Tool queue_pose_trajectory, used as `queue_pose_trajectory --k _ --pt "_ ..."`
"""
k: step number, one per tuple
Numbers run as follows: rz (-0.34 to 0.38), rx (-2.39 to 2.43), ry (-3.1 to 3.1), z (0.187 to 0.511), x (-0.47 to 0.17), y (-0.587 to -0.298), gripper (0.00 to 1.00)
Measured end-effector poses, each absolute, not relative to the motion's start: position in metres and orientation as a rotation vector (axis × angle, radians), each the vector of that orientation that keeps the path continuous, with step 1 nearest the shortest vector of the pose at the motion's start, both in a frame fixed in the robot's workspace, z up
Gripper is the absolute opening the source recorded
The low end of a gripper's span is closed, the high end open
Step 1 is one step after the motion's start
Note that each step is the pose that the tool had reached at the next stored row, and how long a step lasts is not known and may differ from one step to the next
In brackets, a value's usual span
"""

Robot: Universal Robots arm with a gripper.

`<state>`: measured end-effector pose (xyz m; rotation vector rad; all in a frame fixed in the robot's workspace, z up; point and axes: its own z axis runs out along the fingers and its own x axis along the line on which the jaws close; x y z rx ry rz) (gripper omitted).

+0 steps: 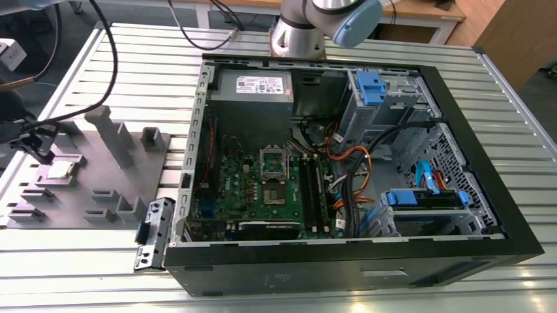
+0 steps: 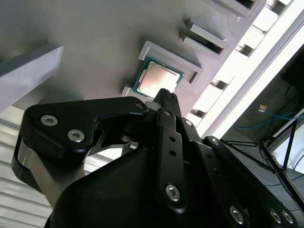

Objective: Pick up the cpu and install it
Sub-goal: 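Pick up the cpu and move it towards the insertion slot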

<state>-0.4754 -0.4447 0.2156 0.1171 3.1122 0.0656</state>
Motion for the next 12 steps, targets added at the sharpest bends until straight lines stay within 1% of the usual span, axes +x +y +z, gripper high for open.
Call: queue_pose_trajectory --k 12 --pt "0.065 0.117 3.112 0.2056 -0.4755 -0.4447 0.11"
